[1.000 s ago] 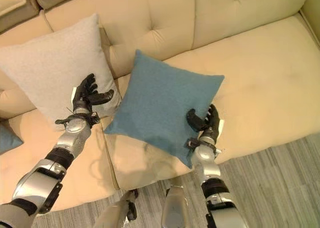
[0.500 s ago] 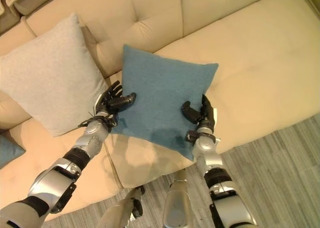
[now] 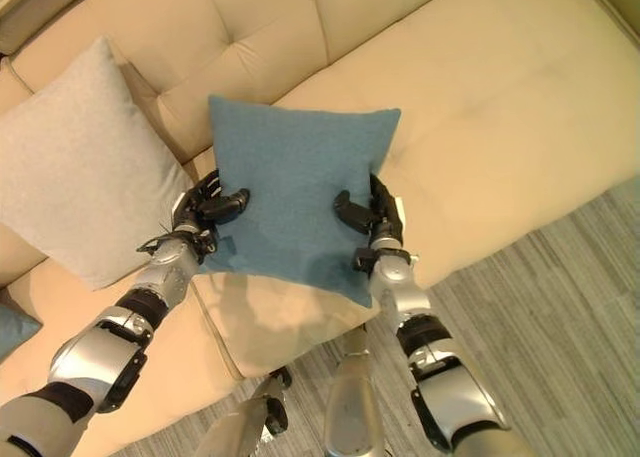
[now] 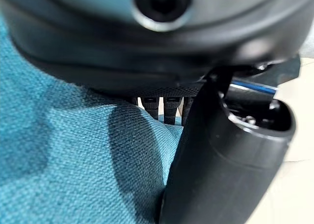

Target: Pick up all the scattered cushions and arrange them neatly on the sofa.

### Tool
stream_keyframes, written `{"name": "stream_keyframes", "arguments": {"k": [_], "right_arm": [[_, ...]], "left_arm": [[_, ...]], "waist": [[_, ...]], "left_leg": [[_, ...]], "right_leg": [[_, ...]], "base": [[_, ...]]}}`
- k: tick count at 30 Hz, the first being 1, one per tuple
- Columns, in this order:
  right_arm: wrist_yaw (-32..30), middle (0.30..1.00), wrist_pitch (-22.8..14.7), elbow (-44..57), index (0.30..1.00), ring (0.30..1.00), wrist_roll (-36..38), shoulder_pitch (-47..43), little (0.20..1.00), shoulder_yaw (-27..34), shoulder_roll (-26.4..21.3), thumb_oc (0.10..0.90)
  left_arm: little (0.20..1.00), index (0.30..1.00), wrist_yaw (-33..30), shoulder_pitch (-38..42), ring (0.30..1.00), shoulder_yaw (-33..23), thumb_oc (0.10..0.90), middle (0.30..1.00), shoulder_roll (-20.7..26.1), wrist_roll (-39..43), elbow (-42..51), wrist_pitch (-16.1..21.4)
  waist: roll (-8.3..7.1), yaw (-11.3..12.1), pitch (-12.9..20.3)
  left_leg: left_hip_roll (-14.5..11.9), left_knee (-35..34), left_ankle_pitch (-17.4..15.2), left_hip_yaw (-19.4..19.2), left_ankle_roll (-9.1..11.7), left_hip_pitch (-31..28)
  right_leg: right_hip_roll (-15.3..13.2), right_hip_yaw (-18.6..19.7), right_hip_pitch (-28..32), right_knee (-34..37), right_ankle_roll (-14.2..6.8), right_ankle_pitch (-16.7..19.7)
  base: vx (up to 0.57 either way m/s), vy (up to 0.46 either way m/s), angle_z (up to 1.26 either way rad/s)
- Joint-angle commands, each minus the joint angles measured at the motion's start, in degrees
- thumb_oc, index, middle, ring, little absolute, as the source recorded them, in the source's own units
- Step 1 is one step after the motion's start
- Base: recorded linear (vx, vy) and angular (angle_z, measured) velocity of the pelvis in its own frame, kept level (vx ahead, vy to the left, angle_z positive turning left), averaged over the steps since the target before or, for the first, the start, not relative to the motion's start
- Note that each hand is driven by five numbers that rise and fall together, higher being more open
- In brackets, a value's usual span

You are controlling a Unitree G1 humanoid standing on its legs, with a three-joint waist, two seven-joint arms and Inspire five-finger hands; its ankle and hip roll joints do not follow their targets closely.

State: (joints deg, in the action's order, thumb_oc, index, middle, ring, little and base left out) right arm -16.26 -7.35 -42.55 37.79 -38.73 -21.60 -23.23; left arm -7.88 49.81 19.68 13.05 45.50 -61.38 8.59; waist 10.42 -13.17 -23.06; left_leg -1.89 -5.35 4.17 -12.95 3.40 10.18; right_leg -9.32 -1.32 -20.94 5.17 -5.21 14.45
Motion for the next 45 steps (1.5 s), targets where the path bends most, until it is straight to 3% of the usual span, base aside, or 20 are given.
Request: {"name": "stream_keyframes", "arguments": {"k": [1, 5, 7, 15, 20, 21, 23, 24, 25, 30, 34, 35, 36, 38, 39, 41, 42, 43, 44, 45], "right_arm": [[10.3, 0.300, 1.6, -4.0, 0.300, 0.300, 3.8, -7.5, 0.300, -9.9, 12.2, 0.400], [11.5, 0.300, 1.9, -5.0, 0.300, 0.300, 4.6, -7.7, 0.300, -10.5, 12.6, 0.400], [11.2, 0.300, 2.2, -5.4, 0.300, 0.300, 4.6, -7.7, 0.300, -10.7, 13.3, 0.400], [8.1, 0.300, 1.2, -1.4, 0.300, 0.300, 2.9, -0.6, 0.300, -7.7, 13.2, 0.400], [6.7, 0.300, -0.1, 8.0, 0.300, 0.300, -0.8, 6.9, 0.300, -4.6, 10.5, 0.400], [6.6, 0.300, -1.2, 12.3, 0.300, 0.300, -2.2, 10.4, 0.300, -2.4, 9.3, 0.400], [6.3, 0.300, -1.9, 15.1, 0.300, 0.300, -3.0, 13.0, 0.300, -0.8, 8.3, 0.400], [6.9, 0.300, -3.0, 21.4, 0.300, 0.300, -5.2, 17.9, 0.300, 2.0, 6.2, 0.400], [6.9, 0.300, -3.0, 21.5, 0.300, 0.300, -5.3, 18.0, 0.300, 2.0, 6.2, 0.400], [7.1, 0.300, -3.5, 34.3, 0.300, 0.300, -11.8, 28.1, 0.300, 5.2, 4.7, 0.400], [6.4, 0.300, -3.8, 38.0, 0.300, 0.300, -10.1, 29.3, 0.300, 6.0, 5.9, 0.400], [5.5, 0.300, -4.8, 39.7, 0.300, 0.300, -7.8, 28.3, 0.300, 5.8, 6.7, 0.400], [5.5, 0.300, -4.8, 39.7, 0.300, 0.300, -7.8, 28.3, 0.300, 5.8, 6.8, 0.400], [5.3, 0.300, -5.2, 41.2, 0.300, 0.300, -7.6, 25.4, 0.300, 5.1, 6.1, 0.400], [5.3, 0.300, -5.2, 41.2, 0.300, 0.300, -7.6, 25.4, 0.300, 5.1, 6.1, 0.400], [6.3, 0.300, -5.1, 42.0, 0.300, 0.300, -8.1, 24.0, 0.300, 4.1, 5.7, 0.400], [7.8, 0.300, -4.5, 43.5, 0.300, 0.300, -8.3, 23.7, 0.300, 3.6, 5.0, 0.400], [8.6, 0.300, -4.1, 45.0, 0.300, 0.300, -8.5, 24.0, 0.300, 3.6, 4.6, 0.400], [8.7, 0.300, -4.2, 45.6, 0.300, 0.300, -9.0, 23.8, 0.300, 3.9, 4.1, 0.400], [8.7, 0.300, -4.2, 45.6, 0.300, 0.300, -9.0, 23.8, 0.300, 4.0, 4.0, 0.400]], "left_arm": [[0.300, 0.300, 6.8, 6.2, 0.300, 5.6, 0.400, 0.300, -8.1, -1.1, -4.5, -2.8], [0.300, 0.300, 7.3, 4.7, 0.300, 7.4, 0.400, 0.300, -10.3, -1.7, -3.5, -2.7], [0.300, 0.300, 6.2, 2.0, 0.300, 6.9, 0.400, 0.300, -13.6, 2.3, -0.7, -2.1], [0.300, 0.300, 2.6, -3.5, 0.300, 7.6, 0.400, 0.300, -15.8, 0.8, 4.6, -0.3], [0.300, 0.300, 0.5, -8.6, 0.300, 8.4, 0.400, 0.300, -15.1, 0.3, 17.1, 2.0], [0.300, 0.300, -0.1, -11.5, 0.300, 7.9, 0.400, 0.300, -13.3, 0.2, 23.3, 3.1], [0.300, 0.300, -0.2, -13.2, 0.300, 8.1, 0.400, 0.300, -12.4, 0.0, 26.7, 3.5], [0.300, 0.300, 0.4, -18.1, 0.300, 7.9, 0.400, 0.300, -10.1, -0.4, 33.9, 4.4], [0.300, 0.300, 0.4, -18.2, 0.300, 8.0, 0.400, 0.300, -10.1, -0.4, 34.0, 4.4], [0.300, 0.300, 1.6, -32.1, 0.300, 5.3, 0.400, 0.300, -5.2, 0.3, 48.5, 4.8], [0.300, 0.300, 1.2, -35.5, 0.300, 4.9, 0.400, 0.300, -4.0, 0.0, 52.4, 4.3], [0.300, 0.300, 0.6, -35.0, 0.300, 4.3, 0.400, 0.300, -3.6, -1.9, 52.9, 5.0], [0.300, 0.300, 0.5, -35.0, 0.300, 4.3, 0.400, 0.300, -3.6, -1.9, 52.9, 5.0], [0.300, 0.300, 0.3, -33.2, 0.300, 4.1, 0.400, 0.300, -3.3, -4.0, 55.3, 6.1], [0.300, 0.300, 0.3, -33.2, 0.300, 4.0, 0.400, 0.300, -3.3, -4.0, 55.3, 6.1], [0.300, 0.300, 0.4, -32.4, 0.300, 3.5, 0.400, 0.300, -1.9, -6.4, 57.2, 7.3], [0.300, 0.300, 0.8, -32.8, 0.300, 4.4, 0.400, 0.300, -1.1, -8.0, 58.6, 7.3], [0.300, 0.300, 0.8, -32.9, 0.300, 4.8, 0.400, 0.300, -1.5, -7.4, 59.7, 7.0], [0.300, 0.300, 1.2, -32.6, 0.300, 5.3, 0.400, 0.300, -1.8, -7.6, 59.5, 6.8], [0.300, 0.300, 1.2, -32.6, 0.300, 5.3, 0.400, 0.300, -1.8, -7.6, 59.5, 6.8]], "waist": [[0.17, 2.1, -0.1], [-0.11, 2.7, 0.0], [-0.22, 3.3, -0.1], [-0.45, 3.6, 1.0], [-0.24, 4.4, 3.0], [-0.33, 4.6, 4.1], [-0.34, 4.8, 4.8], [-0.56, 4.9, 6.1], [-0.58, 4.9, 6.1], [-2.55, 6.7, 11.0], [-3.77, 8.0, 13.1], [-4.75, 9.0, 13.4], [-4.76, 8.9, 13.3], [-6.35, 9.1, 14.4], [-6.40, 9.1, 14.5], [-6.60, 8.9, 15.9], [-5.88, 7.8, 17.2], [-5.81, 7.6, 17.2], [-6.16, 7.0, 17.5], [-6.15, 7.1, 17.6]], "left_leg": [[-0.5, 0.3, 0.2, 4.5, 2.1, 3.4], [-0.6, 0.3, 0.2, 4.8, 2.1, 3.2], [-0.7, 0.4, 0.2, 5.1, 2.1, 3.0], [-0.7, 0.4, -0.4, 5.3, 2.0, 1.3], [-0.5, 0.5, -1.3, 5.6, 1.7, -1.0], [-0.5, 0.6, -2.0, 6.0, 1.6, -2.6], [-0.5, 0.7, -2.2, 6.3, 1.5, -3.3], [-0.7, 1.2, -2.7, 6.9, 1.4, -4.7], [-0.7, 1.2, -2.7, 6.9, 1.4, -4.7], [-2.0, 3.6, -4.4, 8.6, 1.0, -8.9], [-2.4, 5.3, -3.9, 9.8, 1.4, -9.3], [-1.8, 7.7, -3.9, 12.8, 2.3, -8.6], [-1.8, 7.8, -3.9, 12.9, 2.3, -8.5], [-0.1, 13.4, -8.4, 15.0, 3.0, -10.7], [0.0, 13.4, -8.3, 15.0, 3.0, -10.6], [0.8, 16.7, -9.9, 18.8, 3.0, -14.2], [0.5, 16.3, -10.3, 24.8, 2.6, -18.9], [0.2, 15.1, -11.9, 27.1, 1.9, -19.8], [0.7, 14.0, -14.5, 28.0, 1.2, -20.0], [0.8, 14.1, -14.5, 27.9, 1.2, -20.0]], "right_leg": [[-1.5, 0.6, 0.7, -7.1, -4.5, -10.8], [-1.3, 0.5, 0.9, -7.2, -4.4, -10.9], [-1.0, 0.1, 1.4, -7.2, -4.3, -11.1], [-0.9, -0.1, 3.5, -7.0, -4.3, -11.6], [-1.2, -1.1, 6.4, -7.4, -4.4, -12.5], [-1.2, -1.8, 8.4, -7.9, -4.3, -13.4], [-1.1, -2.1, 9.4, -8.0, -4.2, -13.7], [-0.7, -2.8, 11.3, -8.4, -3.9, -14.9], [-0.8, -2.8, 11.4, -8.4, -3.9, -14.9], [0.8, -4.4, 16.8, -10.5, -2.5, -18.2], [1.5, -5.1, 19.7, -8.9, -1.9, -18.2], [1.4, -5.0, 20.2, -8.2, -1.8, -17.4], [1.4, -5.1, 20.3, -8.1, -1.8, -17.4], [0.4, -5.5, 19.6, -7.2, -2.1, -15.2], [0.3, -5.5, 19.5, -7.2, -2.1, -15.0], [0.3, -4.4, 16.9, -8.3, -2.1, -14.0], [1.4, -1.8, 13.2, -10.5, -2.4, -13.4], [1.8, -0.1, 11.1, -12.0, -2.9, -12.8], [1.4, 1.0, 9.7, -12.5, -3.6, -12.3], [1.3, 1.0, 9.6, -12.6, -3.7, -12.4]], "base": [[-0.01, -0.057, -0.01], [-0.01, -0.026, -0.01], [-0.02, -0.040, 0.01], [0.00, -0.011, 0.05], [0.03, -0.024, 0.10], [0.03, -0.033, 0.14], [0.06, -0.063, 0.18], [0.05, -0.071, 0.22], [0.08, -0.121, 0.31], [0.03, -0.116, 0.18], [-0.08, -0.079, 0.01], [-0.15, -0.010, 0.07], [-0.31, 0.029, 0.09], [-0.26, 0.079, 0.03], [-0.21, 0.103, -0.14], [-0.29, 0.212, -0.32], [-0.39, 0.307, -0.65], [-0.45, 0.331, -0.90], [-0.22, 0.144, -0.78], [-0.32, 0.225, -0.44]]}}
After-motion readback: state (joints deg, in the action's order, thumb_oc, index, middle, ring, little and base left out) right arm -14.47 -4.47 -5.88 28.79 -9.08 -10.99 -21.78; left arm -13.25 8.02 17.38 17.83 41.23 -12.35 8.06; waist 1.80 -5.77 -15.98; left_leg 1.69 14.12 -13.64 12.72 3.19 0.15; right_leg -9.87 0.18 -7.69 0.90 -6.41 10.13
